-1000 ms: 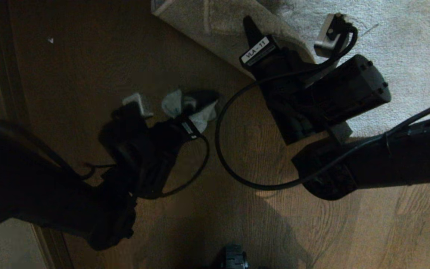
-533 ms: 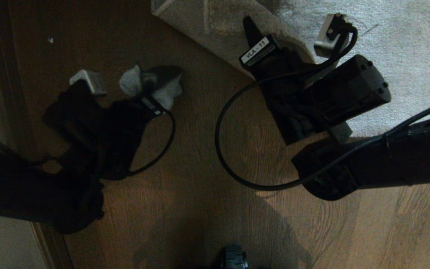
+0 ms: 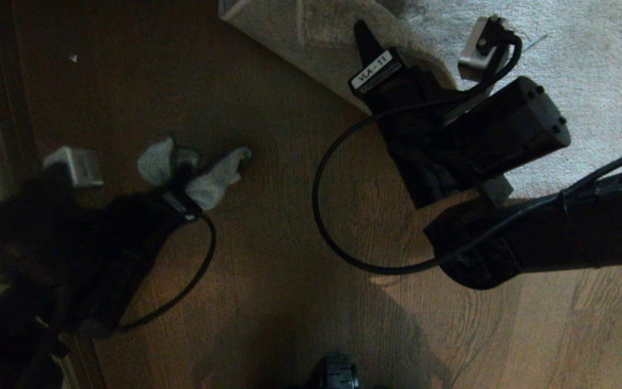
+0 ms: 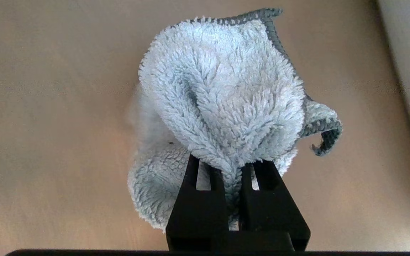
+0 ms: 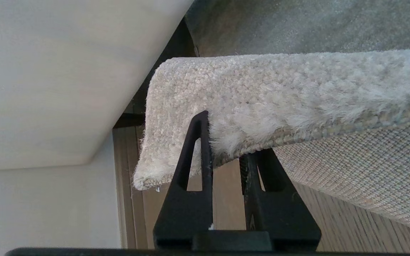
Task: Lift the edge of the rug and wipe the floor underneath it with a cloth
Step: Wipe the floor under the carpet with a rag
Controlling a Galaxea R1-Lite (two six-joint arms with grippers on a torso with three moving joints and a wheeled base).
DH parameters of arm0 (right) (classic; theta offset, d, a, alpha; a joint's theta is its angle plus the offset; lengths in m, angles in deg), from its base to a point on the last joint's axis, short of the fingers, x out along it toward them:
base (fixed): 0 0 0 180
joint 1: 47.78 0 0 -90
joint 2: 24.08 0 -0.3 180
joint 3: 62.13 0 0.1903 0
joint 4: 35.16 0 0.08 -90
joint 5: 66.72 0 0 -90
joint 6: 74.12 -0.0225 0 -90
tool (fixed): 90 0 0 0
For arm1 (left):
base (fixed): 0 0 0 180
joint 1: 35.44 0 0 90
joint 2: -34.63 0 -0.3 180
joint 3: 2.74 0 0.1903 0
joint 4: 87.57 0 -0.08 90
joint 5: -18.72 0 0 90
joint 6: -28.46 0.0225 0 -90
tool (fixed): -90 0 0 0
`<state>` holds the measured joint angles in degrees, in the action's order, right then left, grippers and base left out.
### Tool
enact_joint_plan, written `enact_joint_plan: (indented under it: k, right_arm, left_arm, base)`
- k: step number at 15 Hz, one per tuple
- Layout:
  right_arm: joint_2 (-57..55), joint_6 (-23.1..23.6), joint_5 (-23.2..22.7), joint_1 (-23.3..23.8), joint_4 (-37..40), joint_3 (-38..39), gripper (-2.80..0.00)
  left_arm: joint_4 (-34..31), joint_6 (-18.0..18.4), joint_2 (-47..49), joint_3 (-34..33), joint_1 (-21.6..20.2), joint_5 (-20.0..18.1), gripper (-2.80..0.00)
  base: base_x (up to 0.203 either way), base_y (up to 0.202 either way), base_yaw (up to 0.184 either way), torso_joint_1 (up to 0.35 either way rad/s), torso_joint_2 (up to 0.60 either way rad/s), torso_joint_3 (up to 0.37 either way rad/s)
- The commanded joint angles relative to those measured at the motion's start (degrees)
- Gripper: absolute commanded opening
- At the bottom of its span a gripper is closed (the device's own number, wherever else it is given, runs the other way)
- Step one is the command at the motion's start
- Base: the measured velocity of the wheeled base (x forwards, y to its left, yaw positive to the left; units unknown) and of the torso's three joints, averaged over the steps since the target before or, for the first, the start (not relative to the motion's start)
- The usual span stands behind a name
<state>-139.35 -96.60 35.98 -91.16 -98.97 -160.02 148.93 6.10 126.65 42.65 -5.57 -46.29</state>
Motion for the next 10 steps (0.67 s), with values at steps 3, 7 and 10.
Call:
enact_joint_plan:
  k: [3,7,10]
  right_arm:
    - [0.05,-0.18,0.04,0.04,-2.77,-0.01,-2.80]
    - [-0.19,-0.20,0.13,0.29,-2.77,-0.10,-2.80]
    - [-0.21,-0.20,0.13,0.41,-2.77,-0.10,-2.80]
  left_arm:
    - [0.47,-0.36,-0.13,-7.36,10.22,-0.30,-2.80]
    - [0.59,-0.84,9.47,3.92,10.77,-0.93,-2.80]
    - [2.51,-0.93,16.72,16.11,10.82,-1.03,-2.80]
  base:
    - [0.000,0.000,0.000,0.000,0.00,0.000]
    - [0.000,0.000,0.000,0.000,0.00,0.000]
    - [0.000,0.000,0.000,0.000,0.00,0.000]
